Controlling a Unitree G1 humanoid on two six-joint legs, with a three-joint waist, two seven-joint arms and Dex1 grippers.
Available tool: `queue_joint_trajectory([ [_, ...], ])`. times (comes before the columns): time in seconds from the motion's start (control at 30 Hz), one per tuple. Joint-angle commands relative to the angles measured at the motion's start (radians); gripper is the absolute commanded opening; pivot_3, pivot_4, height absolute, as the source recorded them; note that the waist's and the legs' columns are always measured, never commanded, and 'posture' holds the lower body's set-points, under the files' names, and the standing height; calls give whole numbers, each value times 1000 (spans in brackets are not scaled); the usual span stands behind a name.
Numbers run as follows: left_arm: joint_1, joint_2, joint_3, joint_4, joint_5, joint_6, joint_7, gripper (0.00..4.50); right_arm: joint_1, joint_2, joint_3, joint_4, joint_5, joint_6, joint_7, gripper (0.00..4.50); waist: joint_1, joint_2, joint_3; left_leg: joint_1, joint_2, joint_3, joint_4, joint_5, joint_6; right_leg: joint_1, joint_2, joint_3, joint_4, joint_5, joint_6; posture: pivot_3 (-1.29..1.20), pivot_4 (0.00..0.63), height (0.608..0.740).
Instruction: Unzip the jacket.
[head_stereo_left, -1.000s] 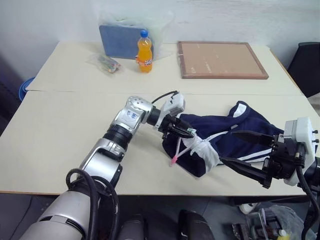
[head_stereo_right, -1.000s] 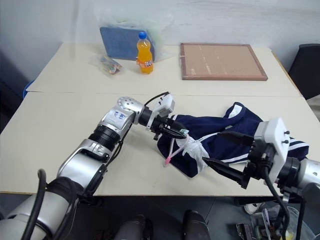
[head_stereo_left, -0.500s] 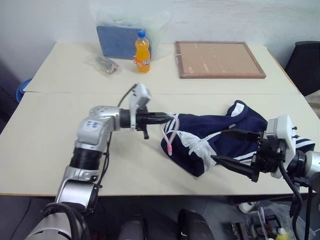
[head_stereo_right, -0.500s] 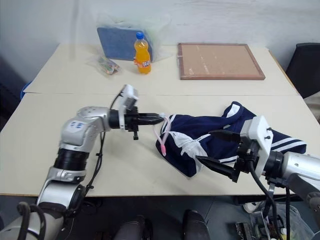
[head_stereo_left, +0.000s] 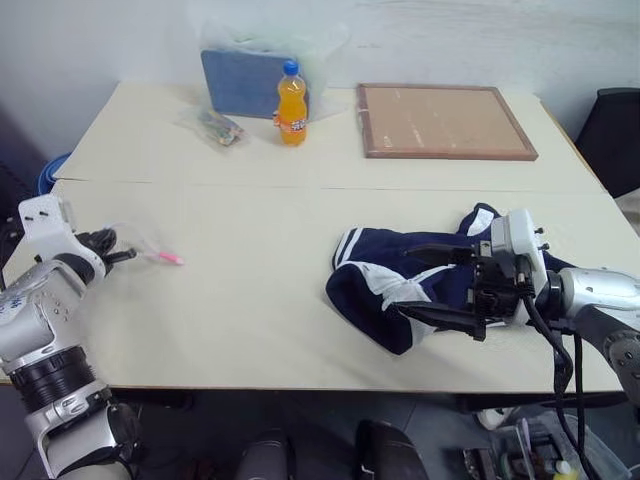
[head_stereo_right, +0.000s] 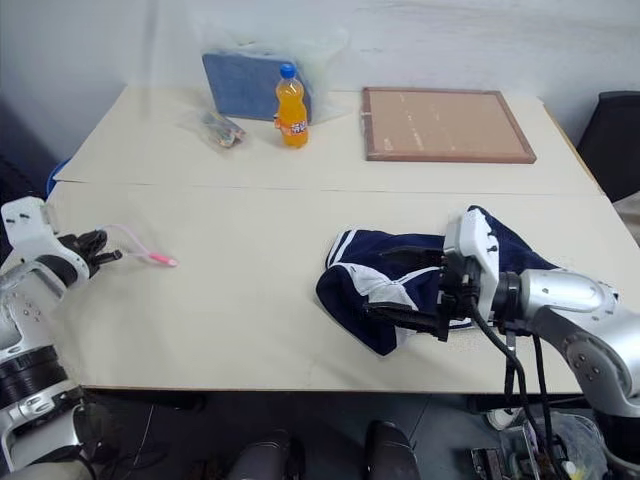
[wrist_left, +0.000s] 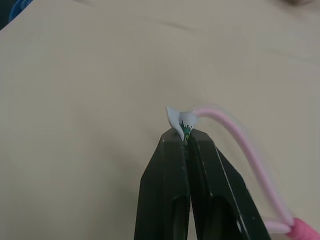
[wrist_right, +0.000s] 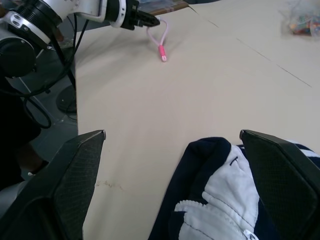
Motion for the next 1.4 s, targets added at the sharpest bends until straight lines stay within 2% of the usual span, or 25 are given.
queue_joint_trajectory([
  [0.03,26,31,56,-4,28,-24,97,548,-32,18,9,3,-7,-19,21,4500,-2,-1,-1,0,0,0,0,0,0,0,0,0,0,0,0,0,150,740],
  [0.27,98,88,50,-50,40,-29,134,2691,-21,25,7,9,-36,-19,34,4500,-1,-2,-1,1,1,1,-1,0,-1,0,0,0,0,0,0,0,150,740],
  [0.43,98,167,22,-79,8,28,84,4318,10,2,-39,15,-43,-9,33,4500,-1,-2,-1,1,0,1,-1,0,-1,0,0,0,0,0,0,0,150,740],
  [0.47,95,184,17,-83,1,43,70,4485,18,-3,-48,14,-44,-7,34,4500,-1,-2,-1,1,0,1,-1,0,-1,0,0,1,0,0,0,0,150,740],
  [0.6,68,287,-29,-136,-84,128,-67,4485,81,-64,-131,18,-71,-16,57,4500,-1,-2,-1,0,0,1,-1,-1,-1,-1,0,1,0,0,-1,0,150,740],
  [0.7,-19,334,-112,-250,-291,196,-289,4485,161,-136,-213,63,-155,-68,102,4500,5,-3,-1,-1,0,2,-1,-1,-1,-1,0,0,0,0,-1,0,150,740],
  [0.77,-62,359,-219,-346,-419,201,-455,4485,233,-186,-258,108,-245,-136,144,4500,11,-4,-2,-1,0,5,-1,-1,-1,0,-1,0,0,0,-1,0,150,740],
  [0.83,-86,374,-292,-389,-479,191,-541,4485,283,-215,-281,136,-304,-190,175,4500,6,-3,-2,1,0,8,-1,-1,-1,0,-2,1,-1,0,-1,0,150,740],
  [0.9,-150,353,-454,-435,-526,140,-668,4485,357,-248,-315,189,-399,-282,219,4500,0,-2,-2,3,-1,9,-3,-1,-2,0,0,3,0,0,-1,0,150,740],
  [0.97,-227,306,-608,-426,-531,87,-766,4485,412,-276,-332,248,-494,-381,244,4500,-1,-2,-2,3,0,12,-3,0,-3,-1,2,3,0,0,-1,0,150,740],
  [1.17,-451,76,-1068,-224,-276,-180,-907,4485,446,-324,-304,443,-728,-667,222,4500,-3,-1,-2,4,0,14,-1,1,-3,-1,3,5,1,0,-1,0,150,740],
  [1.2,-470,47,-1108,-197,-249,-209,-923,4485,441,-326,-296,466,-752,-702,215,4500,-2,-1,-2,3,0,15,-2,1,-3,-1,3,5,1,0,-1,0,150,740],
  [1.3,-580,-151,-1246,-37,-135,-238,-865,4485,402,-337,-249,542,-845,-798,159,4500,-1,-1,-1,2,0,14,-2,1,-3,-1,3,4,-1,0,-1,0,150,740],
  [1.4,-630,-260,-1353,65,-18,-289,-848,4485,363,-346,-196,603,-920,-868,114,4500,1,0,-1,0,-1,14,-2,2,-1,-1,2,3,-4,1,1,0,150,740],
])
